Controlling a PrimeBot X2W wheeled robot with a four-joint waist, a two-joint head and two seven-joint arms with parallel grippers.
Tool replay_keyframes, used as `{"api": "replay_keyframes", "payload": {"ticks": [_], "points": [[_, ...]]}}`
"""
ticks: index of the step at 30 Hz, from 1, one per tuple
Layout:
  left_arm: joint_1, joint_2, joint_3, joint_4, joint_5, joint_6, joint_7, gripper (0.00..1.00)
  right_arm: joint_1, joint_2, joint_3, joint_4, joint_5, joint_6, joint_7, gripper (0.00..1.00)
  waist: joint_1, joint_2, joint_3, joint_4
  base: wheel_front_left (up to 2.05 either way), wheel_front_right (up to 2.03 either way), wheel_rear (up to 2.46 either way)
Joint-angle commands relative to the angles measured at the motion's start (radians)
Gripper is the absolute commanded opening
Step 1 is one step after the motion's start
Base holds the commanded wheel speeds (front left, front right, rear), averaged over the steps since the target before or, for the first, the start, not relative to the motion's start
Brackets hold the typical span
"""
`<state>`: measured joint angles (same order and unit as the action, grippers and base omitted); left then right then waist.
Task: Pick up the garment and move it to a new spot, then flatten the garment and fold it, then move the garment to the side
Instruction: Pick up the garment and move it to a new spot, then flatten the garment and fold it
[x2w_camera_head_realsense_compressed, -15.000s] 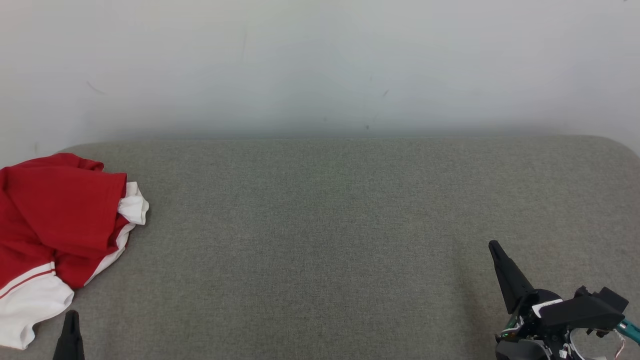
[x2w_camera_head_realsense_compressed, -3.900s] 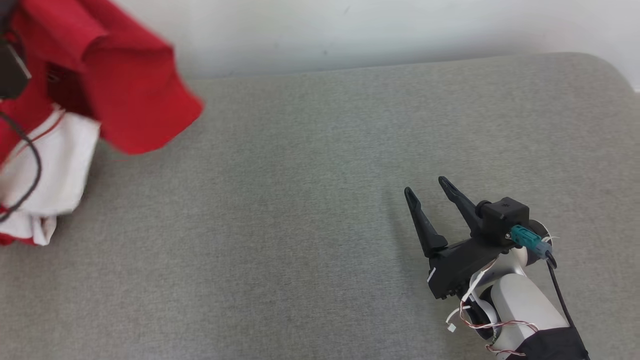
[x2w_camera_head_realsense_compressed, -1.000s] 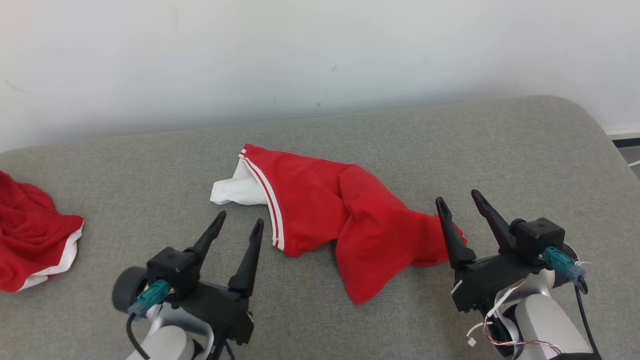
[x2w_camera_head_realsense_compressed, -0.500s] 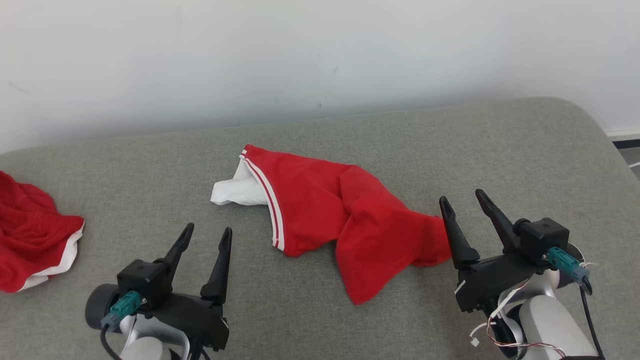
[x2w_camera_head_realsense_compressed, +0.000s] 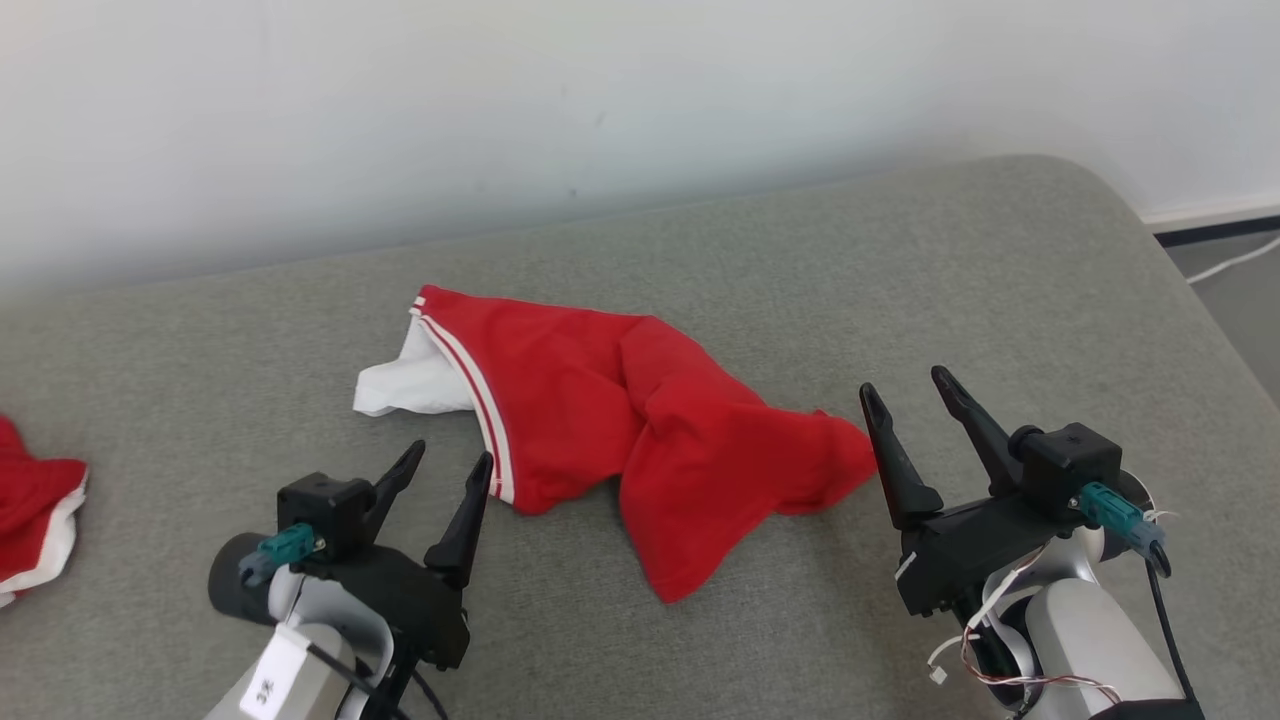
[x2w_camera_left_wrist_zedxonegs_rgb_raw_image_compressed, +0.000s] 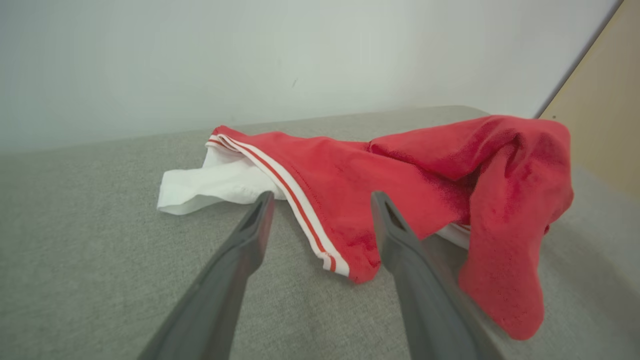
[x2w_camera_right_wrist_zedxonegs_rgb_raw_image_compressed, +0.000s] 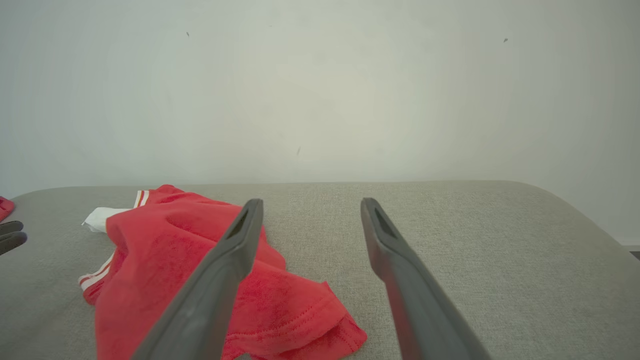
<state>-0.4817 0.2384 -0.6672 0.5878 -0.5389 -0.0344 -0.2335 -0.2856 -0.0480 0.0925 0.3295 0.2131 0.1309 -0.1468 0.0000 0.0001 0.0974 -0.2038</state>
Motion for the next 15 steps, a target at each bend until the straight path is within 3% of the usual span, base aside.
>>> {"api": "replay_keyframes", "payload": {"ticks": [1, 15], "points": [[-0.018, -0.003, 0.001, 0.014, -0.017, -0.009, -0.001, 1.0, -0.012, -0.004, 0.001, 0.0, 0.005, 0.0, -0.003, 1.0, 0.0, -0.0001, 0.016, -0.019, 0.0, 0.0, 0.0], [-0.128, -0.067, -0.058, 0.347, -0.049, -0.087, 0.032, 1.0, -0.042, -0.004, 0.023, 0.019, 0.017, 0.0, -0.022, 1.0, 0.0, -0.0001, 0.068, -0.069, 0.0, 0.0, 0.0]]}}
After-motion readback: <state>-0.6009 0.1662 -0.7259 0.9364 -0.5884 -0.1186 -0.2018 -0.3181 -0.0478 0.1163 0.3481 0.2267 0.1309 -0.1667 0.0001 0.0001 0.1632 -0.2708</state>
